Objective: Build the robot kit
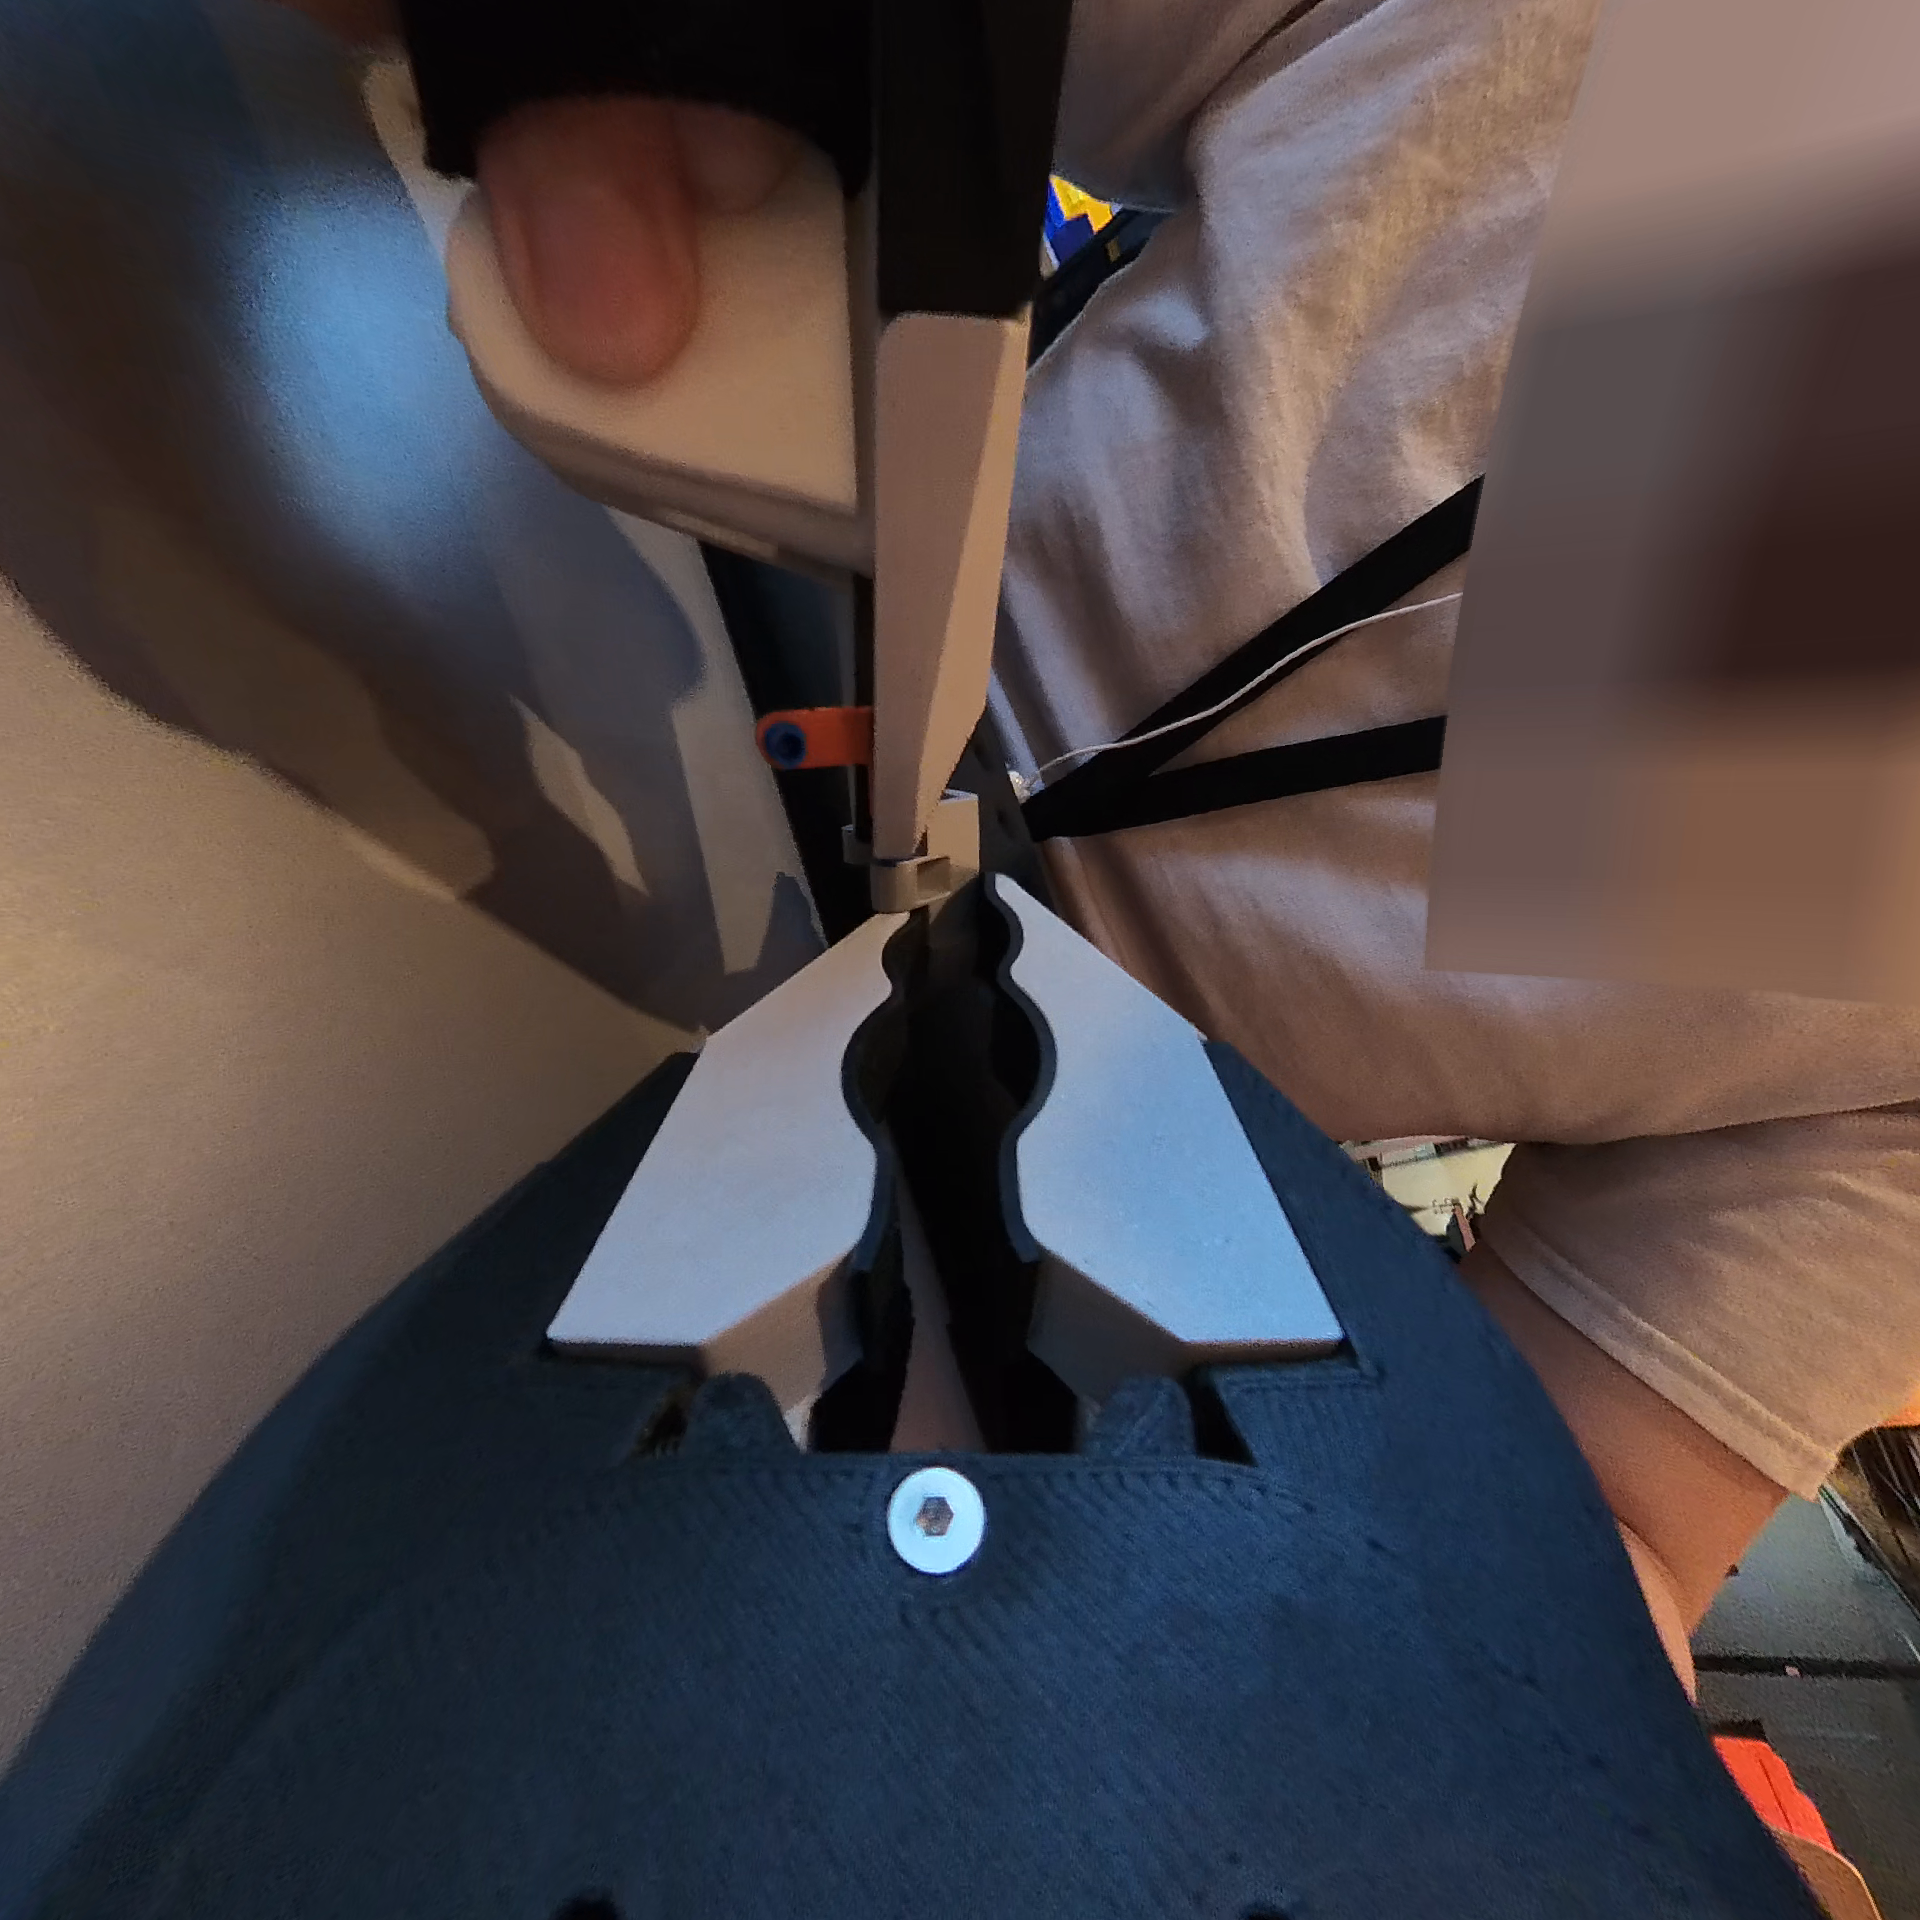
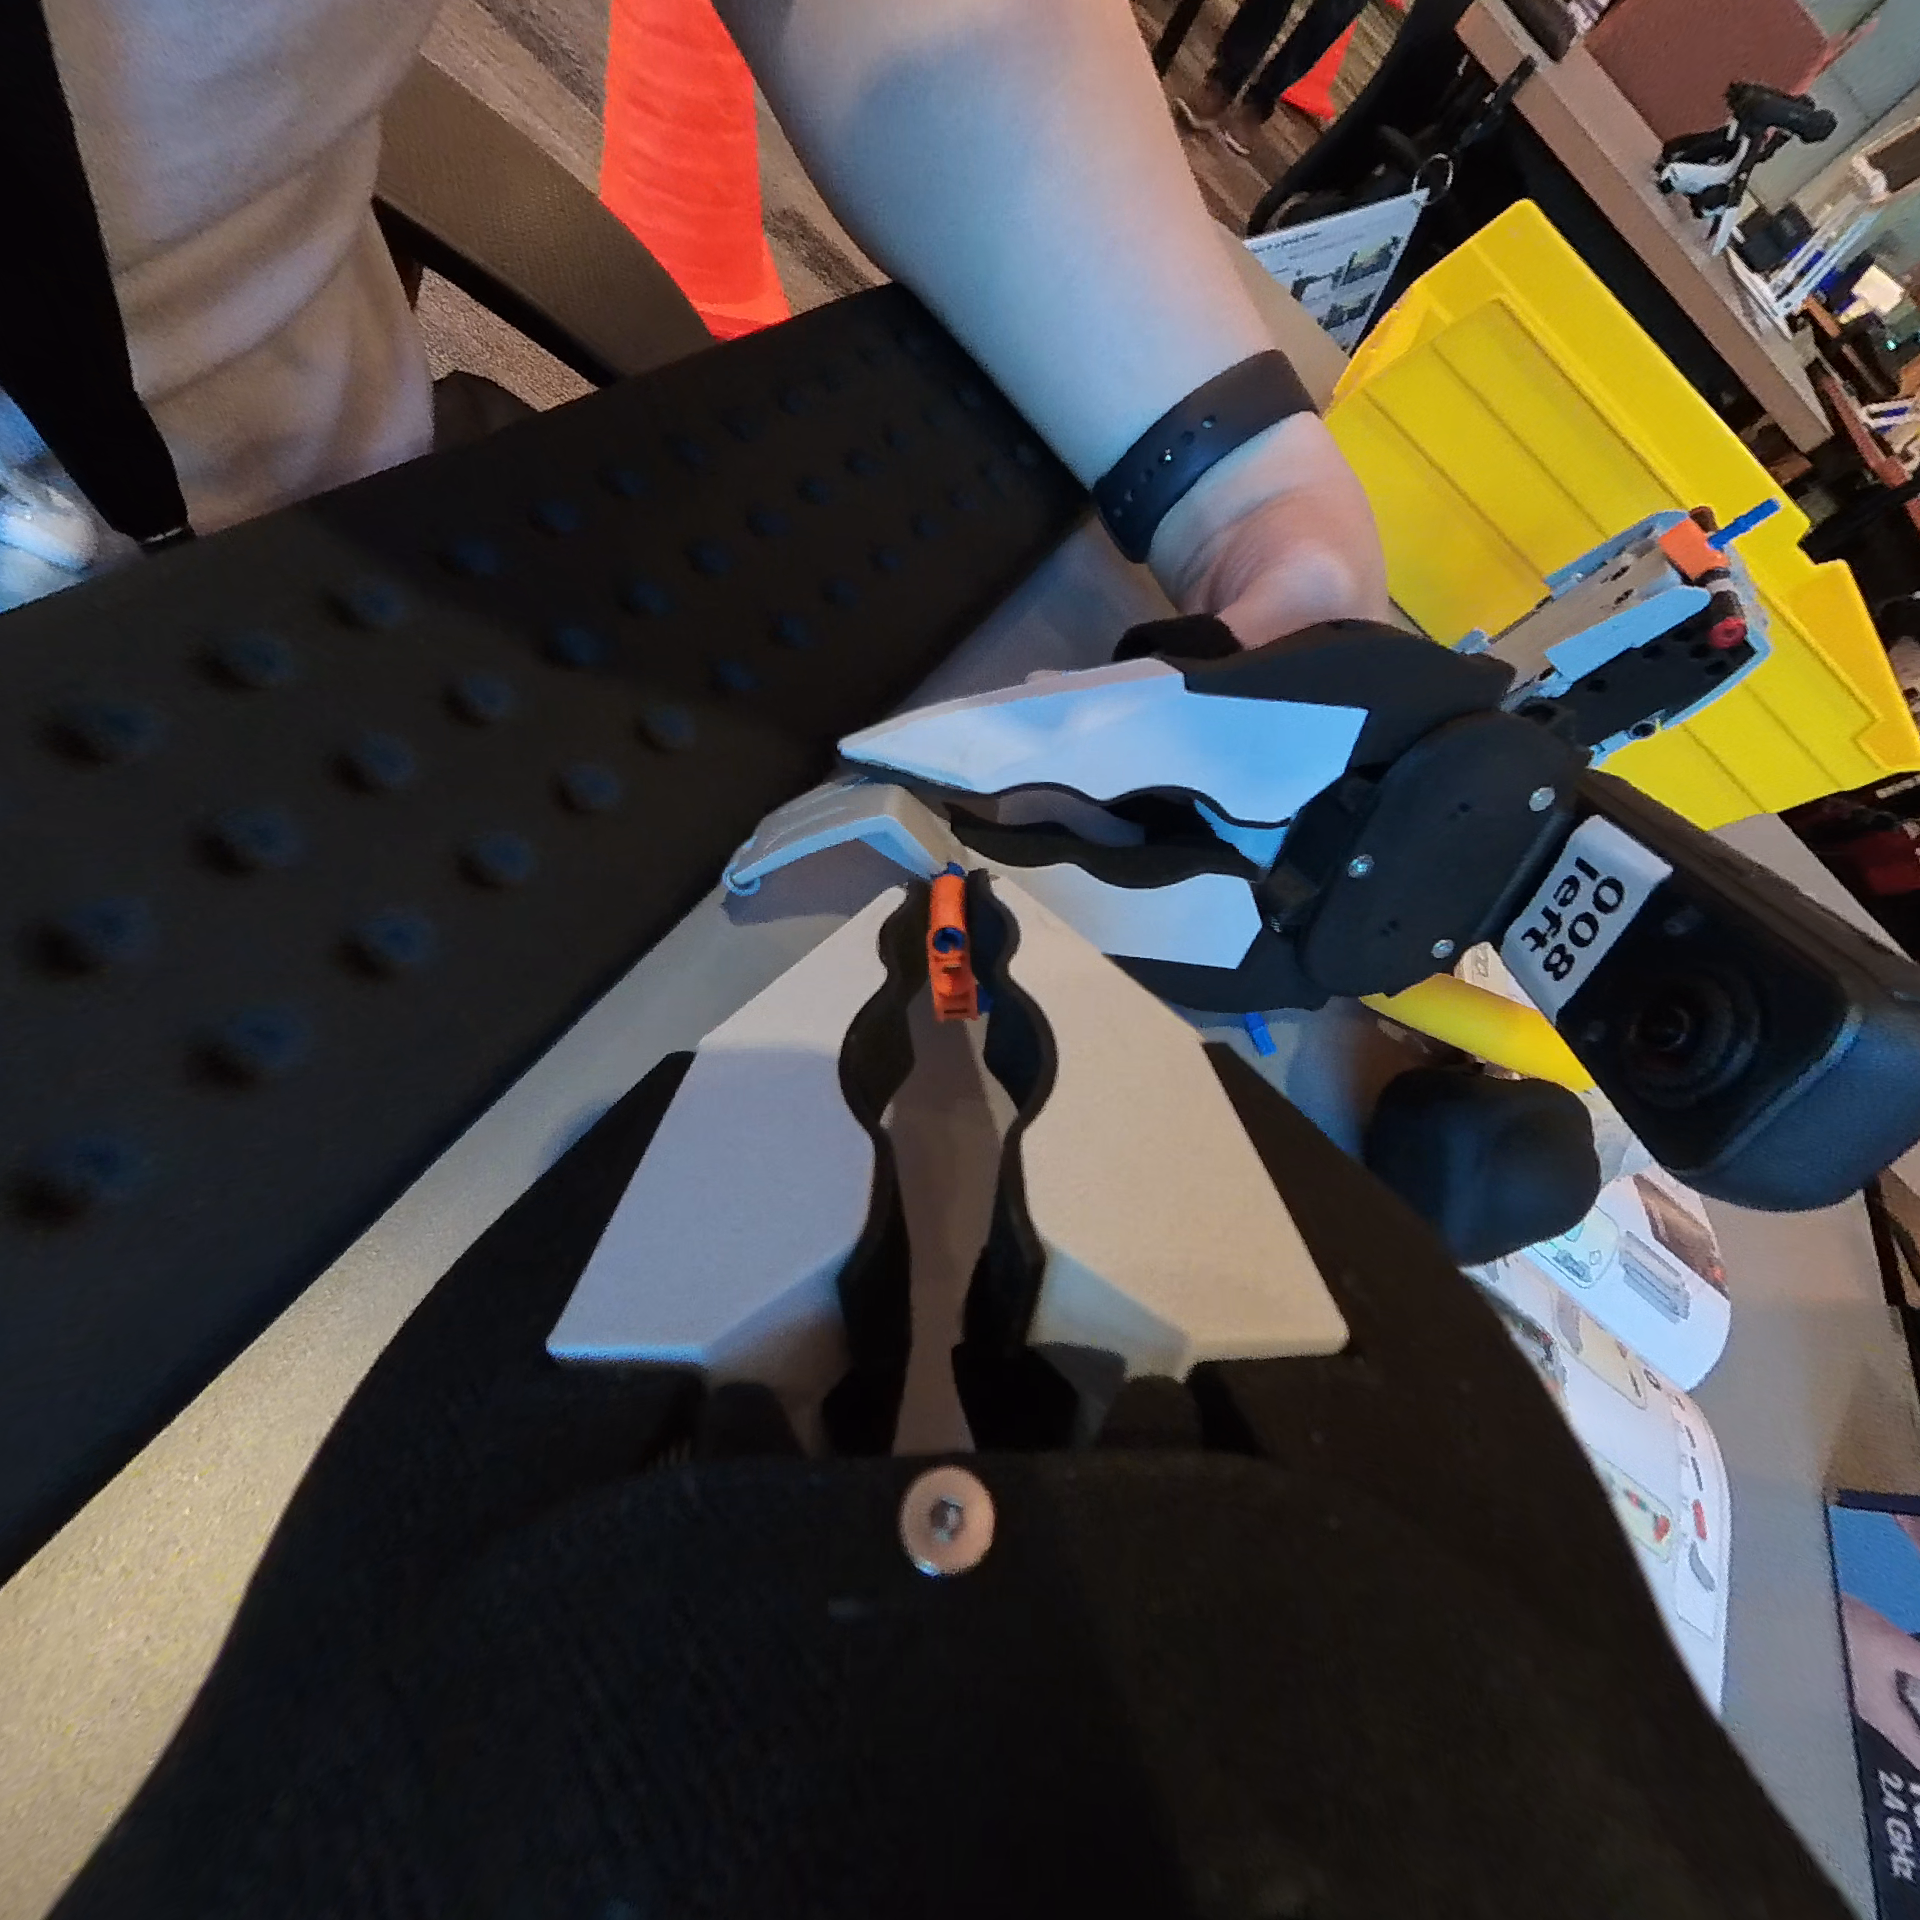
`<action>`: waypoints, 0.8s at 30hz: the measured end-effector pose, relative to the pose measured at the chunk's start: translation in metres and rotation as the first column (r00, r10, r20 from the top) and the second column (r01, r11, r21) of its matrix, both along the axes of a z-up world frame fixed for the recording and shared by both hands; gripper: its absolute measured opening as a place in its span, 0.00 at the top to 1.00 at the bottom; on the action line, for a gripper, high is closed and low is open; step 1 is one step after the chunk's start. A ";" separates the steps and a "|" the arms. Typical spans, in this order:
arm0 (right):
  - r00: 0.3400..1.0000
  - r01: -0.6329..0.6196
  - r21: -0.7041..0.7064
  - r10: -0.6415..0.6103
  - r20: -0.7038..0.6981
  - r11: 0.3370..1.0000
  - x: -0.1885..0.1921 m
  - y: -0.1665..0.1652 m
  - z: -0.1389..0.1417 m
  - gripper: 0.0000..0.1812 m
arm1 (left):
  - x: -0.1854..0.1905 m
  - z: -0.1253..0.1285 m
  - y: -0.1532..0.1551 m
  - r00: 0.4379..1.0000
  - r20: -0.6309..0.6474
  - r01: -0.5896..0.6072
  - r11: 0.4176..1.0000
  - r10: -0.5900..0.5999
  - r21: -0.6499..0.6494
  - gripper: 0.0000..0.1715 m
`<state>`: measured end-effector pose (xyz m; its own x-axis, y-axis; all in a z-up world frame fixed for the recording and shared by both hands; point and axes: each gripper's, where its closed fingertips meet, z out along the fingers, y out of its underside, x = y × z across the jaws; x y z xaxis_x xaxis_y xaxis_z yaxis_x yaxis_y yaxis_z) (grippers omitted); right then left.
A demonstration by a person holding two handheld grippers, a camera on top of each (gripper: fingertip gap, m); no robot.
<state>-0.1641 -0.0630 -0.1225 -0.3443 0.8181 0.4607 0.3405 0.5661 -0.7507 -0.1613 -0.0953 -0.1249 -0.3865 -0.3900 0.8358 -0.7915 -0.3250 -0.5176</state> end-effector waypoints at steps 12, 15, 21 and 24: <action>0.994 0.074 0.154 -0.085 0.067 0.985 -0.005 0.006 -0.016 0.97 | 0.003 0.002 -0.002 1.000 0.006 0.003 1.000 -0.003 -0.016 0.96; 0.991 0.112 0.109 -0.120 0.065 0.988 -0.001 0.016 -0.010 0.97 | 0.008 0.006 0.007 0.998 0.014 -0.063 0.997 0.064 -0.053 0.96; 0.961 0.188 0.142 -0.212 0.179 0.972 0.003 0.022 -0.024 0.97 | 0.011 -0.004 0.010 0.994 -0.056 -0.093 0.995 0.091 -0.028 0.96; 0.937 0.238 0.238 -0.288 0.200 0.942 0.007 0.031 -0.024 0.97 | 0.015 -0.005 0.017 0.987 -0.069 -0.150 0.988 0.147 -0.036 0.96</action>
<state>-0.1575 -0.0321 -0.1469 -0.2457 0.7887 0.5635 0.6464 0.5665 -0.5111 -0.1459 -0.0778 -0.1300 -0.2700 -0.4041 0.8740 -0.7651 -0.4611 -0.4495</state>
